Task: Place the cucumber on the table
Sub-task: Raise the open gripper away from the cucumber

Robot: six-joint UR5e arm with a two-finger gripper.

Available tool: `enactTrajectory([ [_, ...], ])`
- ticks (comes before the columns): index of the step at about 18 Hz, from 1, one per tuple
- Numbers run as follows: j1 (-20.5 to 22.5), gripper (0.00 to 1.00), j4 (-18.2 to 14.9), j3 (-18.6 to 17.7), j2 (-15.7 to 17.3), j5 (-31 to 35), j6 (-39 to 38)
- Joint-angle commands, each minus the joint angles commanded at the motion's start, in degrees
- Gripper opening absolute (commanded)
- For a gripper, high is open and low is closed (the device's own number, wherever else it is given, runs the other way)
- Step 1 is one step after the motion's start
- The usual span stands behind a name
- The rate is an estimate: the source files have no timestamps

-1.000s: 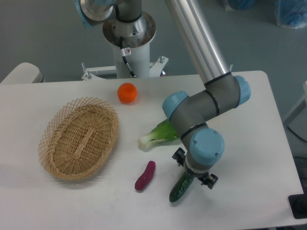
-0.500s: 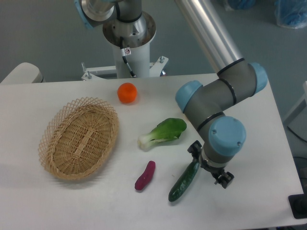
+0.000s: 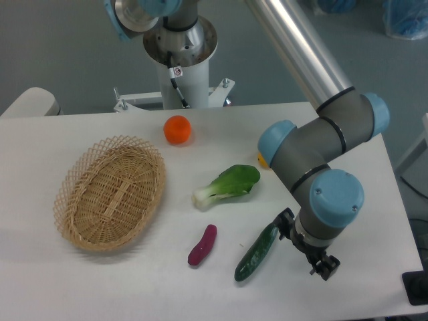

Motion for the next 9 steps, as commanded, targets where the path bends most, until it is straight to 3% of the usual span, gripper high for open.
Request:
enactTrajectory([
  [9,-0.35,1.00,0.35,-0.52,-0.35,0.35,2.63],
])
